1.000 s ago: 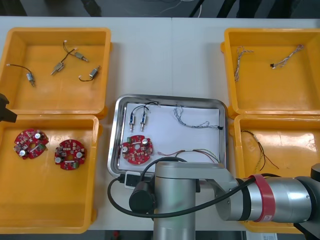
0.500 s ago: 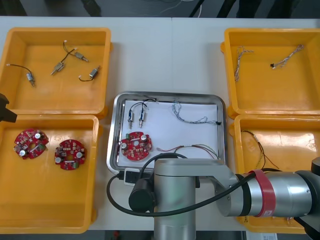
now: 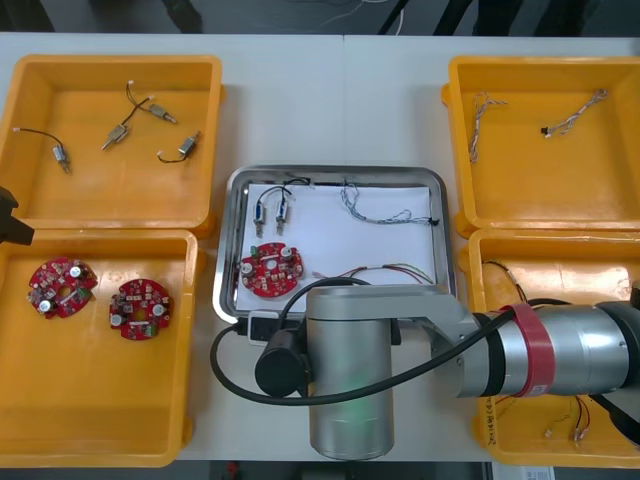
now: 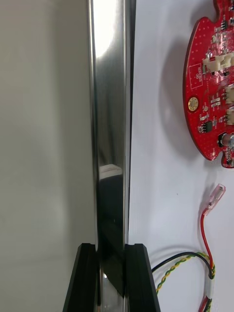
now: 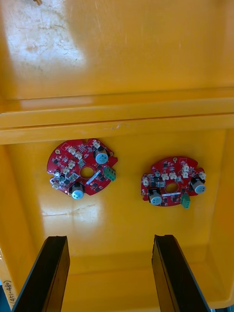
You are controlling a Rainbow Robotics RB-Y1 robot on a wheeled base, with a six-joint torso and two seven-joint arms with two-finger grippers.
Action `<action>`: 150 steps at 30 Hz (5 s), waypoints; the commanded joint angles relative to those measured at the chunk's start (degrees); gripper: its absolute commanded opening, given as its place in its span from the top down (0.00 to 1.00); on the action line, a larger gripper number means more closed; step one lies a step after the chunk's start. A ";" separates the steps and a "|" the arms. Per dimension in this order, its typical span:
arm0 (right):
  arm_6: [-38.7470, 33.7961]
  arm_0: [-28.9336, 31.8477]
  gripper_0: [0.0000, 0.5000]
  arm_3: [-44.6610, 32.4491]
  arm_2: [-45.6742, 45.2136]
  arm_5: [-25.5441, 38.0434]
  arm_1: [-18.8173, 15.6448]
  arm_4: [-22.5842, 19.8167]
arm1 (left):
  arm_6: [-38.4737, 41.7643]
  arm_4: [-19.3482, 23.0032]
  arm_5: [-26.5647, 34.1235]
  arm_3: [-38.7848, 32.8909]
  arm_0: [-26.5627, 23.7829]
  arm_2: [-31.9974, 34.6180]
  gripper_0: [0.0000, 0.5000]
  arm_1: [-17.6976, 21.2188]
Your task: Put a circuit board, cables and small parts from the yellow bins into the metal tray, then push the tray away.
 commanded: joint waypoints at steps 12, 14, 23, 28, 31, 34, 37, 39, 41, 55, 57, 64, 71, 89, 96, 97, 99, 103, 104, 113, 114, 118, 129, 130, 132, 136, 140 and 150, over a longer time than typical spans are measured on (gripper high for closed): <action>0.68 -8.36 1.00 0.27 3.29 -0.72 -2.42 -0.51 | 0.54 -0.31 0.37 -1.56 0.66 1.57 0.00 2.68; 0.68 -9.24 1.00 1.41 3.73 -0.72 -2.15 -0.51 | 0.54 -0.31 0.37 -1.56 0.66 1.57 0.00 2.68; 1.21 -11.88 1.00 4.75 3.73 -1.86 -1.98 -0.51 | 0.54 -0.31 0.37 -1.56 0.66 1.57 0.00 2.68; 1.30 -13.37 1.00 6.42 3.73 -2.22 -1.98 -0.51 | 0.54 -0.31 0.37 -1.56 0.66 1.57 0.00 2.68; 1.39 -14.43 1.00 7.39 3.73 -2.57 -1.80 -0.60 | 0.54 -0.31 0.37 -1.56 0.66 1.57 0.00 2.68; 1.39 -15.48 1.00 8.62 3.73 -2.92 -1.18 -0.60 | 0.54 -0.31 0.37 -1.56 0.66 1.57 0.00 2.68; 1.30 -16.45 1.00 10.02 3.82 -3.36 -0.48 -0.60 | 0.54 -0.31 0.37 -1.56 0.66 1.57 0.00 2.68; 1.30 -16.97 1.00 10.73 3.73 -3.71 -0.31 -0.60 | 0.54 -0.31 0.37 -1.56 0.66 1.57 0.00 2.68; 1.39 -17.50 1.00 11.25 3.73 -4.06 -0.22 -0.60 | 0.54 -0.31 0.37 -1.56 0.66 1.57 0.00 2.68; 1.47 -19.35 1.00 14.77 3.82 -10.04 -0.22 1.60 | 0.54 -0.31 0.37 -1.56 0.66 1.57 0.00 2.68; 1.47 -19.52 1.00 15.65 3.73 -11.36 -0.22 1.60 | 0.54 -0.31 0.37 -1.56 0.66 1.57 0.00 2.68; 1.65 -20.93 1.00 18.81 3.73 -12.50 0.40 1.78 | 0.54 -0.31 0.37 -1.56 0.66 1.57 0.00 2.68; 2.00 -21.72 1.00 21.01 3.73 -13.82 0.48 2.57 | 0.54 -0.31 0.37 -1.56 0.66 1.57 0.00 2.68; 2.18 -25.41 1.00 26.02 3.73 -16.98 1.28 2.57 | 0.54 -0.31 0.37 -1.56 0.66 1.57 0.00 2.68; 2.27 -26.91 1.00 28.31 3.73 -18.74 1.28 2.57 | 0.54 -0.31 0.37 -1.56 0.66 1.57 0.00 2.68; 2.18 -27.08 1.00 28.48 3.73 -18.83 1.28 2.57 | 0.54 -0.31 0.37 -1.56 0.66 1.57 0.00 2.68; 1.91 -27.26 1.00 29.18 3.73 -19.35 1.28 2.57 | 0.54 -0.31 0.37 -1.56 0.66 1.57 0.00 2.68; 1.91 -27.87 1.00 30.33 3.73 -20.41 1.28 2.57 | 0.54 -0.31 0.37 -1.56 0.66 1.57 0.00 2.68; 1.91 -27.96 1.00 30.50 3.73 -20.50 1.28 2.57 | 0.54 -0.31 0.37 -1.56 0.66 1.57 0.00 2.68; 1.65 -28.40 1.00 31.73 3.73 -22.17 1.28 2.65 | 0.54 -0.31 0.37 -1.56 0.66 1.57 0.00 2.68; 1.56 -28.40 1.00 31.73 3.73 -22.34 1.28 2.65 | 0.54 -0.31 0.37 -1.56 0.66 1.57 0.00 2.68; 1.56 -28.31 1.00 31.82 3.73 -22.69 1.45 2.57 | 0.54 -0.31 0.37 -1.56 0.66 1.57 0.00 2.68; 1.74 -28.22 0.21 32.08 3.73 -22.69 1.45 2.48 | 0.54 -0.31 0.37 -1.56 0.66 1.57 0.00 2.68; 1.65 -28.22 0.13 32.08 3.82 -22.69 1.45 2.39 | 0.54 -0.31 0.37 -1.56 0.66 1.57 0.00 2.68; 1.65 -28.22 0.06 32.08 3.73 -22.69 1.45 1.42 | 0.54 -0.31 0.37 -1.56 0.66 1.57 0.00 2.68; 1.56 -28.22 0.00 32.08 3.73 -22.34 1.45 0.72 | 0.54 -0.31 0.37 -1.56 0.66 1.57 0.00 2.68; 1.83 -28.22 0.00 31.64 3.73 -21.20 1.45 0.63 | 0.54 -0.31 0.37 -1.56 0.66 1.57 0.00 2.68; 1.56 -28.22 0.00 28.04 3.47 -14.78 1.45 0.19 | 0.54 -0.31 0.37 -1.56 0.66 1.57 0.00 2.68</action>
